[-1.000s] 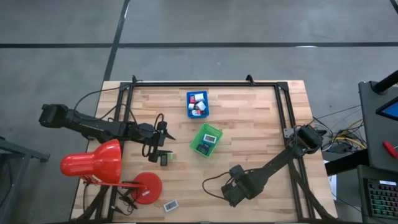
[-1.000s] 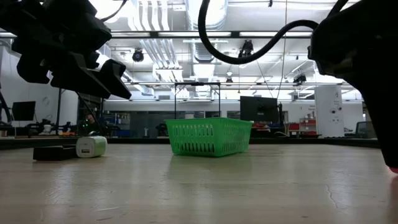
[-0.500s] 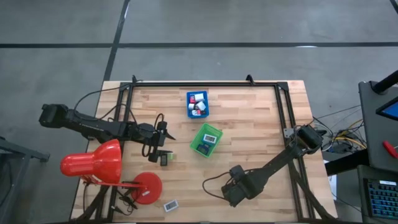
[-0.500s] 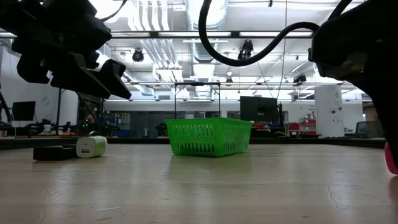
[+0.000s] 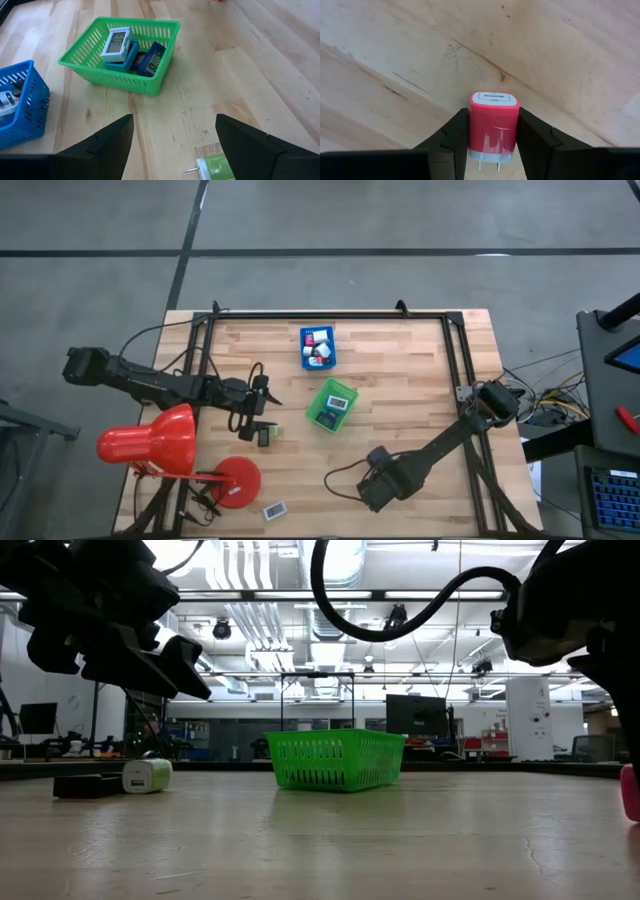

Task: Pick & Place Office items
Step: Put the small red charger adapter into the blue bin, then put the small green charger adapter into the blue bin

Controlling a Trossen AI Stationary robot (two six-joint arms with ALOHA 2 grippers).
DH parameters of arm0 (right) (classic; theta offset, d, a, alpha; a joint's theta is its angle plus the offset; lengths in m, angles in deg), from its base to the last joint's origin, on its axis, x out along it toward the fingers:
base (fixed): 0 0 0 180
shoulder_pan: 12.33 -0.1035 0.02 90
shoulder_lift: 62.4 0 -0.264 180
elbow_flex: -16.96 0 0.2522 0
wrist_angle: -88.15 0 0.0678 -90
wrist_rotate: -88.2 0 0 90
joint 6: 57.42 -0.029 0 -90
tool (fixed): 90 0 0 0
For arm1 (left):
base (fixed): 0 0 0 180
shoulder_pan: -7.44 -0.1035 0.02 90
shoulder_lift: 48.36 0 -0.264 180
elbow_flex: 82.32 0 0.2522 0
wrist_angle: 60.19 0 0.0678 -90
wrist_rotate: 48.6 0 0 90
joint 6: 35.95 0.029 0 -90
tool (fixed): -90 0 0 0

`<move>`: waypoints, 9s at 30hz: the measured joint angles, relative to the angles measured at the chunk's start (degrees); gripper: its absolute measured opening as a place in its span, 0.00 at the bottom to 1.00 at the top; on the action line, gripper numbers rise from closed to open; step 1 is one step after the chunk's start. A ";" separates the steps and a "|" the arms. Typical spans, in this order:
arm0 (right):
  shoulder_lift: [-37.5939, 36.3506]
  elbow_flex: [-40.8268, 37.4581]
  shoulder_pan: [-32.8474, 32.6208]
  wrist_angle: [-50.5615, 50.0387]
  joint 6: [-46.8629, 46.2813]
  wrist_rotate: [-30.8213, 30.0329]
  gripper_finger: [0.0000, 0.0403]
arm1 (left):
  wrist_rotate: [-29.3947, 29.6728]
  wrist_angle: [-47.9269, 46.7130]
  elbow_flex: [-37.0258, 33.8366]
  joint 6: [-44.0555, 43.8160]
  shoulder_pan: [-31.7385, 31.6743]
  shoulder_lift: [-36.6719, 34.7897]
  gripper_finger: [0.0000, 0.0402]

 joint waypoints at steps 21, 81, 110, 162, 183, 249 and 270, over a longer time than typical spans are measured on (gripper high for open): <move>0.01 -0.13 -0.07 3.46 12.62 -18.91 0.30 | 0.00 1.94 -0.76 -0.23 0.00 -0.01 0.71; -6.56 -26.72 41.59 95.77 101.98 -11.91 0.30 | 2.20 7.89 -0.79 -2.42 -0.04 -0.02 0.71; -0.55 1.11 58.11 44.28 94.65 1.99 0.30 | 2.89 7.84 -0.81 -2.79 -0.03 -0.02 0.71; 3.08 5.22 59.87 35.90 89.57 6.02 0.52 | 2.99 7.47 -0.83 -2.82 -0.02 0.00 0.71; 0.52 5.11 52.77 44.65 99.59 1.09 0.53 | 2.76 -0.54 -0.83 -5.57 -0.02 0.00 0.71; -25.66 -19.10 17.63 44.77 91.00 -37.66 0.53 | 1.44 -16.10 12.79 -13.83 5.09 25.05 0.71; -25.59 -19.10 17.55 44.81 90.64 -37.57 0.53 | 1.68 -16.00 12.48 -10.90 5.25 24.90 0.33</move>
